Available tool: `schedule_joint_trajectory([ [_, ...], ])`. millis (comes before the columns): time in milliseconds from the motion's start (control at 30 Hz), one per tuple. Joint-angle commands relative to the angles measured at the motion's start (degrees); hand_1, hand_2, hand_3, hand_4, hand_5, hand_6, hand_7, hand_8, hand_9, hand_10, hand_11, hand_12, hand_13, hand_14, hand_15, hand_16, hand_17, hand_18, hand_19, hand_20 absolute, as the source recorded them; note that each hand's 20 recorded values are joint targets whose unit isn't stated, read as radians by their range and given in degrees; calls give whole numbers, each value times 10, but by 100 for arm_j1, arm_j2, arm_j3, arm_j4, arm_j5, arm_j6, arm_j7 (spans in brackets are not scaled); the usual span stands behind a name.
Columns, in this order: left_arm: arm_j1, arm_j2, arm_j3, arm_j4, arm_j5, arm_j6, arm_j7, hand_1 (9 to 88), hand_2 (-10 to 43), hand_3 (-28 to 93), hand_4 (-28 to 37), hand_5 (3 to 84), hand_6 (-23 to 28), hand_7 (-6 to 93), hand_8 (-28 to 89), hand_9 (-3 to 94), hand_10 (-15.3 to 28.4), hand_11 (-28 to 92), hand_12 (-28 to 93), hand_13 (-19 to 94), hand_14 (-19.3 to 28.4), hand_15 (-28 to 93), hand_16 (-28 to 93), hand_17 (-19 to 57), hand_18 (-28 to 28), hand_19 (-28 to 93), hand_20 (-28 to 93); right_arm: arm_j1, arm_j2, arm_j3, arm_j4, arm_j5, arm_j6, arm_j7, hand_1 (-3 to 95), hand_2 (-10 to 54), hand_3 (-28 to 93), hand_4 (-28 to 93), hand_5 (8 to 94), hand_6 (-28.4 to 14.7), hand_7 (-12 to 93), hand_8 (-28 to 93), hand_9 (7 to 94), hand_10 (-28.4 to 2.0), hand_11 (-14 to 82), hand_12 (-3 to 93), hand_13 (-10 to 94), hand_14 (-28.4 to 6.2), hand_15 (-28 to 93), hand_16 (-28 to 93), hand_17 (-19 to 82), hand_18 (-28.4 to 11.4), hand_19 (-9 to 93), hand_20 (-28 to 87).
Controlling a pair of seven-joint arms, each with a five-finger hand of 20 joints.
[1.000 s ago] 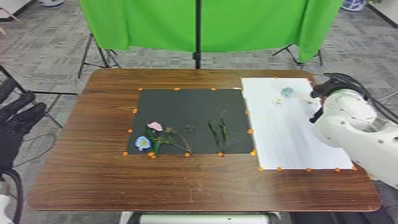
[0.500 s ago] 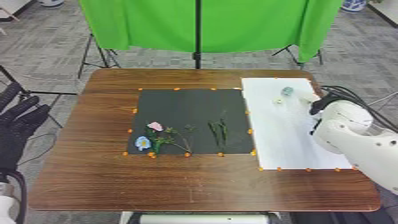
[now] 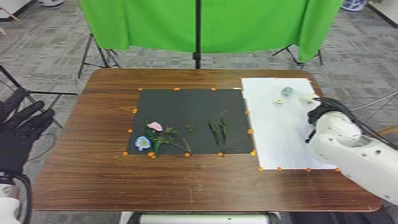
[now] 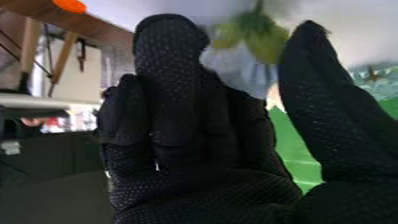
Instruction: Arrange flowers
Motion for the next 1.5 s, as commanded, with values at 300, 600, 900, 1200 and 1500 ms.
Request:
schedule_joint_trajectory([
  [300,71,-90,45,6,-17,-11,29,187,69,753,-283,307,65,104,-77,289,183,244,122,222,266,513,-89,-88,271,585,86,91,-44,-516,23,-884,1007,175,557,-95,714,-282,798,13,263,20,913,-71,142,294,830,-36,618,161,495,-163,932,344],
  [600,105,-89,-17,-61,45,-41,27,188,71,753,-283,307,65,104,-77,289,183,244,122,221,266,514,-89,-87,271,585,86,212,34,-615,-472,-1338,1464,125,565,-95,727,-283,817,3,250,32,933,-58,130,321,848,-29,620,173,514,-163,932,379],
  [900,113,-77,-80,-96,89,-51,4,187,71,754,-283,308,65,104,-77,288,184,243,122,221,266,513,-89,-87,271,585,86,1417,-526,-1738,-1249,-1555,1742,-535,569,-95,730,-283,829,-1,237,40,937,-57,143,320,859,-26,622,179,522,-166,932,401],
  [1200,119,-45,-110,-77,104,-52,-60,187,71,755,-283,308,66,103,-76,289,184,243,122,221,266,514,-89,-87,271,586,86,2529,-1799,-2828,-1214,-1180,1724,-1183,571,-95,731,-283,831,-2,232,47,937,-56,147,326,856,-24,629,186,523,-163,932,412],
  [1500,236,-52,-387,-56,59,27,-110,187,71,755,-283,308,66,104,-77,288,183,243,122,222,265,514,-90,-88,271,585,86,2985,-2836,-3628,-859,-810,1826,-1567,569,-95,730,-283,831,1,232,48,937,-54,151,325,854,-23,636,189,524,-157,932,423],
])
